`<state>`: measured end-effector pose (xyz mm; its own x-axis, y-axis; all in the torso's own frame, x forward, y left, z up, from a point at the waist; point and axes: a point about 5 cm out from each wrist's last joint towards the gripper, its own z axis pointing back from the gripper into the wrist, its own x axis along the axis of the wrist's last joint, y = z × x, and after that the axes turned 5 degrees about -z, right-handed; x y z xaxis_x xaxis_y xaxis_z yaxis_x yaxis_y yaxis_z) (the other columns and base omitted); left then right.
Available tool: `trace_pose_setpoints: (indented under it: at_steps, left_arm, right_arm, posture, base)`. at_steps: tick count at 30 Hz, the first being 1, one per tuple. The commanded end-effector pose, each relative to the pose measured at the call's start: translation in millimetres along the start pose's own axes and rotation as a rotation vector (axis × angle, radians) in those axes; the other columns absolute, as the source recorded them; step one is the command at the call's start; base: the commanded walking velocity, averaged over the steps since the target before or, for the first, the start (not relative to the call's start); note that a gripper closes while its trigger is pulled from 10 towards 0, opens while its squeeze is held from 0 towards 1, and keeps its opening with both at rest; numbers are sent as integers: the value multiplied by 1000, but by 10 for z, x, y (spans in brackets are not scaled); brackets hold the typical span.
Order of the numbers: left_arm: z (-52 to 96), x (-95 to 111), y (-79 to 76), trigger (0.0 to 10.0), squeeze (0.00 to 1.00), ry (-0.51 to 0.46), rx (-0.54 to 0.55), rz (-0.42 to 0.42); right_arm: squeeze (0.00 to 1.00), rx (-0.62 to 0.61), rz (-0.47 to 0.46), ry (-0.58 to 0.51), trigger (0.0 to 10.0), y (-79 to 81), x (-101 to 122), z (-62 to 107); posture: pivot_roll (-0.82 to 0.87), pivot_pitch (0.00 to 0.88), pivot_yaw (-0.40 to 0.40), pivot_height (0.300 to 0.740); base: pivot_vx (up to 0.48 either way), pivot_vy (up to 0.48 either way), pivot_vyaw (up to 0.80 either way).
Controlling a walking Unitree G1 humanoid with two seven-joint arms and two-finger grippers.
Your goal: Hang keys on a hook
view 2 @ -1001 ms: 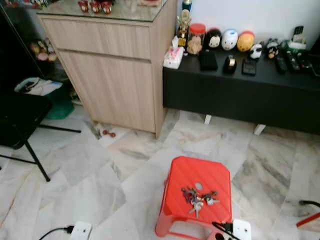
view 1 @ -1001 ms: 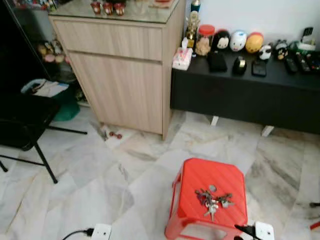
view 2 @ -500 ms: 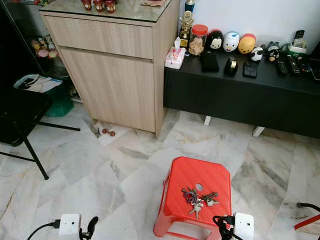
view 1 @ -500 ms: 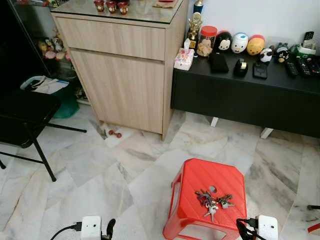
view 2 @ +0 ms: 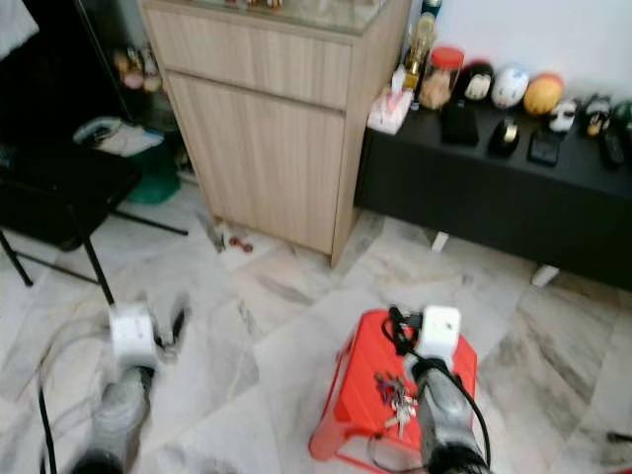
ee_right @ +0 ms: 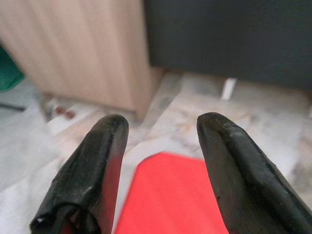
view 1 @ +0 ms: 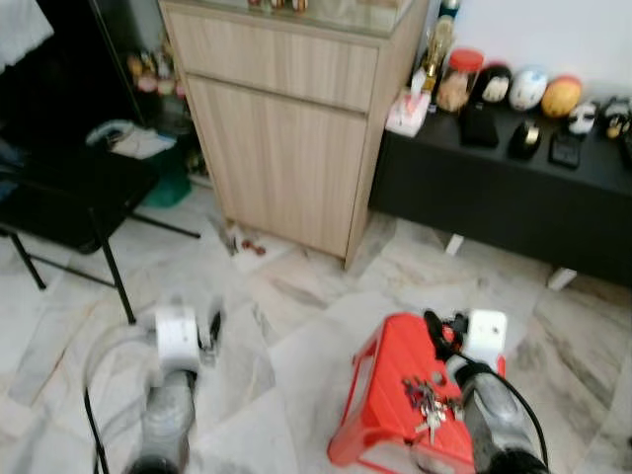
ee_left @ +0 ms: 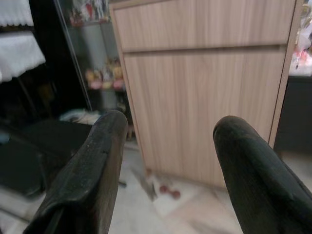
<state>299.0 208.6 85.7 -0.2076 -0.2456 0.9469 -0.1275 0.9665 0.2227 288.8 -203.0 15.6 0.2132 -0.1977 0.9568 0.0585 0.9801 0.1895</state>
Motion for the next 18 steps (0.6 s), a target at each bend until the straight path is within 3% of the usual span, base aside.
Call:
trace_pose_setpoints:
  at_steps: [1, 2, 7, 10, 18]
  left_arm:
    - [237, -194, -89, 10000, 0, 93, -33, -28]
    - [246, -95, -112, 10000, 0, 50, -43, -35]
    - [311, 20, -88, 10000, 0, 30, -31, -41]
    - [415, -49, -53, 10000, 0, 113, -18, 66]
    - [486, -92, 110, 10000, 0, 170, -15, -4]
  right_arm:
    - [0, -23, -15, -7, 10000, -56, 6, 25]
    - [0, -26, -31, -29, 10000, -67, 26, 46]
    - [0, -4, -37, -75, 10000, -24, 54, 105]
    - [0, 6, -46, -83, 10000, 17, 20, 151]
    - [0, -6, -19, -88, 10000, 1, 77, 201]
  posture:
    - [-52, 69, -55, 740]
    - [-49, 72, -56, 740]
    - [-51, 76, -58, 740]
    - [-54, 82, -58, 740]
    - [-61, 94, -54, 740]
  base:
    - [0, 0, 0]
    - [0, 0, 0]
    - [0, 0, 0]
    - [0, 0, 0]
    - [0, 0, 0]
